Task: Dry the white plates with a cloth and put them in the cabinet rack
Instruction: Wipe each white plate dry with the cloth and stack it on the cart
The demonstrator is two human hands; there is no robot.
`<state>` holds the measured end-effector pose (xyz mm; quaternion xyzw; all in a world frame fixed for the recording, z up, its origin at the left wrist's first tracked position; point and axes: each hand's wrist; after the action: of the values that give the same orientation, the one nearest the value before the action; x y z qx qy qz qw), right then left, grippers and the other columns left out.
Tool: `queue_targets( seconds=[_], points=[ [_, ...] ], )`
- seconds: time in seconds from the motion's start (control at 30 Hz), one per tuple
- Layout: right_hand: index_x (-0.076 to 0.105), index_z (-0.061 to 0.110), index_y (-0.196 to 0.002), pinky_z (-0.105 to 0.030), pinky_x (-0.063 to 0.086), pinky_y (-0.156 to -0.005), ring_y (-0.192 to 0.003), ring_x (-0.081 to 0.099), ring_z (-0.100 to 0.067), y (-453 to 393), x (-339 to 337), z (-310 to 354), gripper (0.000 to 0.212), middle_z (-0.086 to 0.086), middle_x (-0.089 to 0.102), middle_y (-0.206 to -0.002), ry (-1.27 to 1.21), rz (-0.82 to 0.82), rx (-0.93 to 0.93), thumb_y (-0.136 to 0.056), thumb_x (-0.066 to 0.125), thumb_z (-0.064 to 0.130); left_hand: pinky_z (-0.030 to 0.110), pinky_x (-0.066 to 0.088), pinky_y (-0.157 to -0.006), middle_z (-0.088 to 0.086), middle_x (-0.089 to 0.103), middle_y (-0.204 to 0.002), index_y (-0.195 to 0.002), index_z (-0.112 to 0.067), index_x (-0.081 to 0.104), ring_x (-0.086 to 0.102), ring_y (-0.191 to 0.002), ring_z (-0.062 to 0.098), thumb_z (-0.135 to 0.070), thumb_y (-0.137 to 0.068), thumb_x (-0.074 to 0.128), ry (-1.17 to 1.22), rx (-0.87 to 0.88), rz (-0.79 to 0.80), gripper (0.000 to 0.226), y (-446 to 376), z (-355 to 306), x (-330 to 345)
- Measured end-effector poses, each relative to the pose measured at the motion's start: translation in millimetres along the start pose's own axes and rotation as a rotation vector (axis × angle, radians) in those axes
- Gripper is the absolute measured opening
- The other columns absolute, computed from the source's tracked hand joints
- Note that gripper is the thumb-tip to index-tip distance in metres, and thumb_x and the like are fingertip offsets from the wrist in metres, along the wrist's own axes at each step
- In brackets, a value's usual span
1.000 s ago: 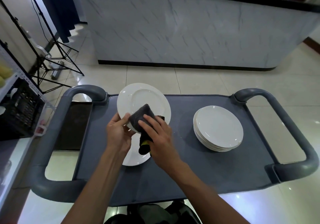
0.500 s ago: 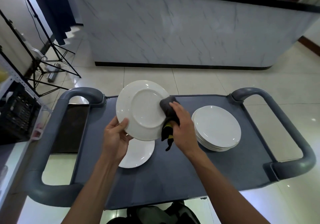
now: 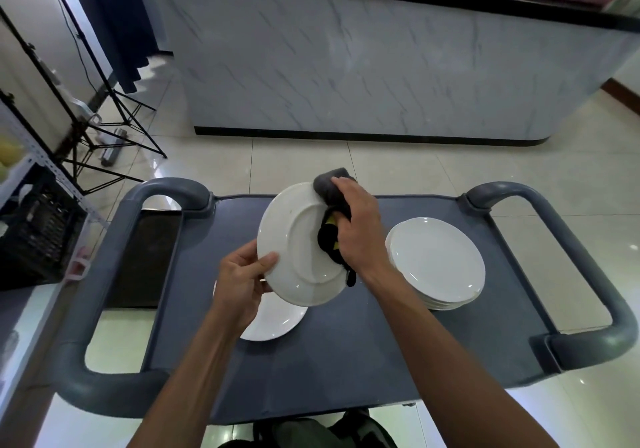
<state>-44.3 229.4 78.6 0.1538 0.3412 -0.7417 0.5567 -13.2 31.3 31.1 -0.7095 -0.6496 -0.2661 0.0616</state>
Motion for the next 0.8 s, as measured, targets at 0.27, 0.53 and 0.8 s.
queue_targets(
  seconds=[0.27, 0.53, 0.8],
  points=[
    [0.056, 0.015, -0.139, -0.050, 0.035, -0.108, -0.133, 0.042, -0.029, 4.1, 16.9, 31.7, 0.060, -0.003, 0.052, -0.146, 0.149, 0.159, -0.254, -0.083, 0.055, -0.006, 0.038, 0.056, -0.060, 0.015, 0.073, -0.100, -0.111, -0.008, 0.074, 0.069, -0.083, 0.029, -0.013, -0.075, 0.071, -0.007, 0.022, 0.022, 0.036, -4.6, -4.0, 0.2],
    [0.062, 0.015, -0.134, -0.053, 0.034, -0.109, -0.136, 0.042, -0.034, 27.5, 22.4, 30.1, 0.053, -0.002, 0.053, -0.146, 0.132, 0.269, -0.381, -0.085, 0.050, 0.000, 0.048, 0.055, -0.075, 0.020, 0.071, -0.110, -0.119, -0.009, 0.070, 0.068, -0.092, 0.036, -0.011, -0.079, 0.067, 0.034, 0.034, 0.019, 0.040, -6.9, -5.2, -3.2],
    [0.068, 0.014, -0.127, -0.054, 0.039, -0.105, -0.132, 0.047, -0.034, 40.9, 15.2, 12.1, 0.047, -0.005, 0.057, -0.141, 0.109, 0.219, -0.443, -0.086, 0.051, -0.002, 0.043, 0.055, -0.072, 0.016, 0.072, -0.107, -0.114, -0.012, 0.073, 0.068, -0.093, 0.032, -0.013, -0.080, 0.066, 0.067, -0.009, 0.025, 0.035, -7.8, 0.4, 1.8]
  ],
)
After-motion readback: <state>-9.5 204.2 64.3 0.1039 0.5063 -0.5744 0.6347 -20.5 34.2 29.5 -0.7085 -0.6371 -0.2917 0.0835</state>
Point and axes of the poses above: each hand's wrist, its own y-axis away from the middle knuckle, its own x-axis out of the palm, z = x × y
